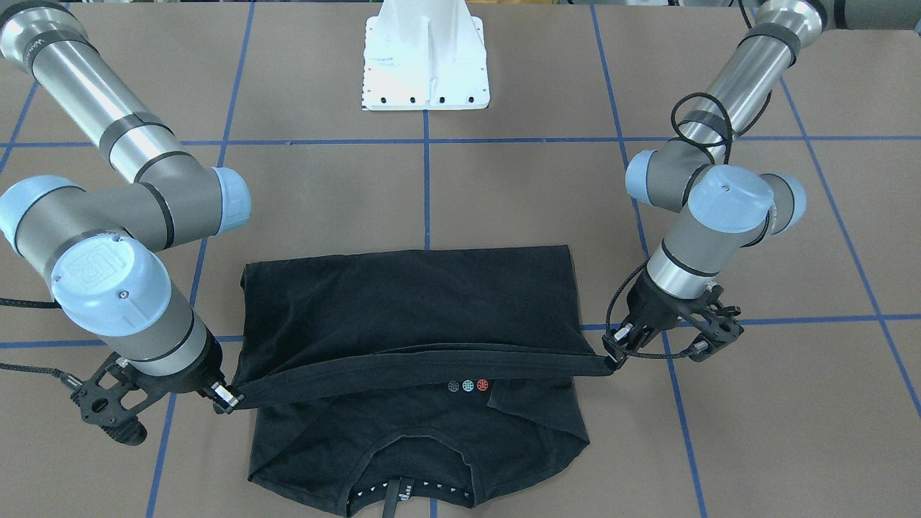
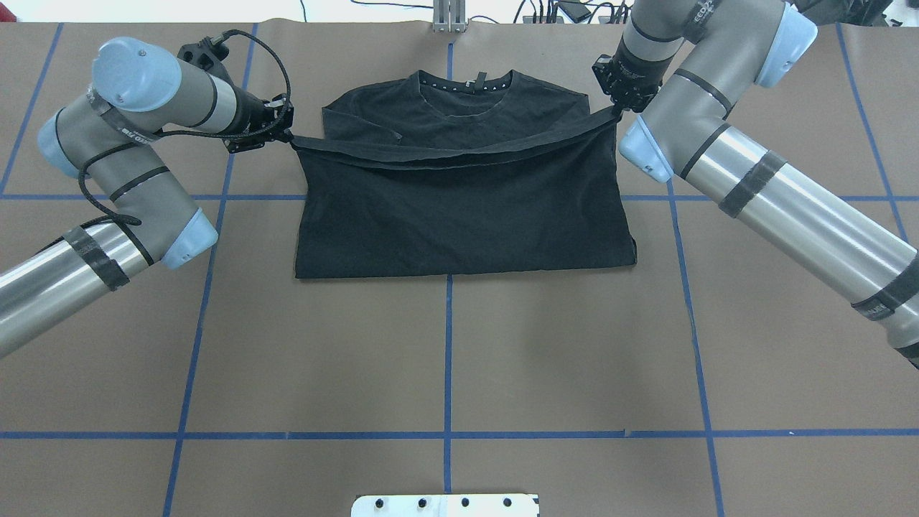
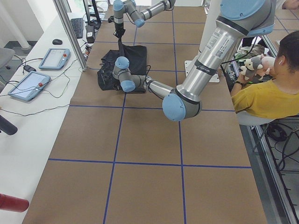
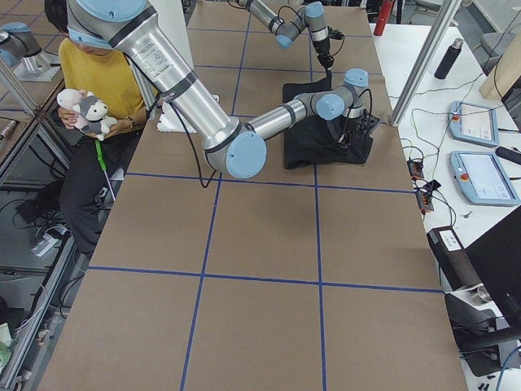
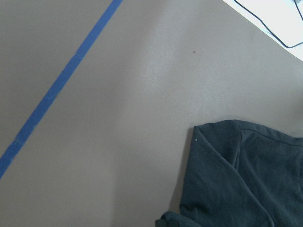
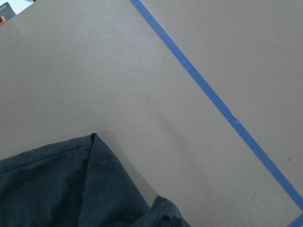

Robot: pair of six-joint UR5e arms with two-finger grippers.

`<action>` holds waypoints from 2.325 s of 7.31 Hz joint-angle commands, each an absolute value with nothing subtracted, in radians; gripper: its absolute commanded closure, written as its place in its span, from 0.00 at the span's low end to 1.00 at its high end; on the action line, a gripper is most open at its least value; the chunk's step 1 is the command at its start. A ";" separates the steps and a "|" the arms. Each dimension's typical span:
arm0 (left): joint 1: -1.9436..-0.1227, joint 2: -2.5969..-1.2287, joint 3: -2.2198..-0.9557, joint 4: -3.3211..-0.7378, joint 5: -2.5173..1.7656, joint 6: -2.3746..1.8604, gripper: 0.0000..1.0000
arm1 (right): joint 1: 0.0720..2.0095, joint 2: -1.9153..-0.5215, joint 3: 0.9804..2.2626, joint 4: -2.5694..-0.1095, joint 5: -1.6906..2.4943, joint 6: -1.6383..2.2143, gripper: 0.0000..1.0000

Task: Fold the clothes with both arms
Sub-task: 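Release the hem with both grippers and raise them, then move the right gripper to the folded edge's corner nearest it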

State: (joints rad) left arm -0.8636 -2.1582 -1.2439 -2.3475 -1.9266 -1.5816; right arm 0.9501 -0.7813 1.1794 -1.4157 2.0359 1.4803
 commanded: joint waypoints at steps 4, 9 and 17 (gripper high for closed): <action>-0.891 -2.164 -1.206 -2.387 -1.927 -1.568 0.64 | 0.960 -0.729 1.144 -1.376 2.052 1.523 0.47; -0.899 -2.180 -1.210 -2.381 -1.930 -1.568 0.62 | 0.709 -1.225 1.675 -1.114 1.839 1.949 0.29; -0.899 -2.180 -1.213 -2.379 -1.927 -1.572 0.61 | 0.618 -1.293 1.690 -1.111 1.749 1.951 0.30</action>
